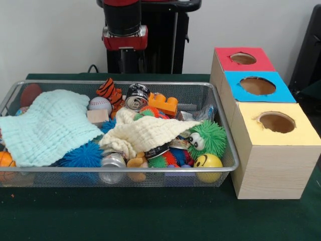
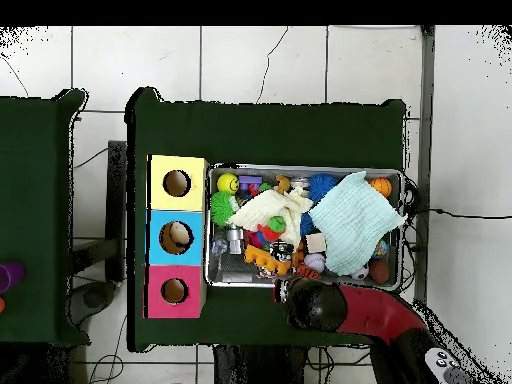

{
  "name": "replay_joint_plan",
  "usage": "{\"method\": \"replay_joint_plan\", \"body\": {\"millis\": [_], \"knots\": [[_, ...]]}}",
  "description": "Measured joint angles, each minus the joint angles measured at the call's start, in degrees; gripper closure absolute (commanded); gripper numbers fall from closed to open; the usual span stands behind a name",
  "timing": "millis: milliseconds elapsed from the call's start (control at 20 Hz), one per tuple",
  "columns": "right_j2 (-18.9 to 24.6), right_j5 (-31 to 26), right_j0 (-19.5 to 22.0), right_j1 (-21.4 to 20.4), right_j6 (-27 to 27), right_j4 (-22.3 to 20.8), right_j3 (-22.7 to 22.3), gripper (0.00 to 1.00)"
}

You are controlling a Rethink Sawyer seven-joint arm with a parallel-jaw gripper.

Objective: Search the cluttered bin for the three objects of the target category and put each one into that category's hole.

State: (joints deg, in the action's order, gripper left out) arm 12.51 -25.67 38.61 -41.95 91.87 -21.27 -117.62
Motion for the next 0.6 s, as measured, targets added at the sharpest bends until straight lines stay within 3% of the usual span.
{"method": "replay_joint_plan", "body": {"millis": [600], "knots": [[0.71,-5.56,-0.23,3.40,0.00,-0.03,5.77,0.00]]}}
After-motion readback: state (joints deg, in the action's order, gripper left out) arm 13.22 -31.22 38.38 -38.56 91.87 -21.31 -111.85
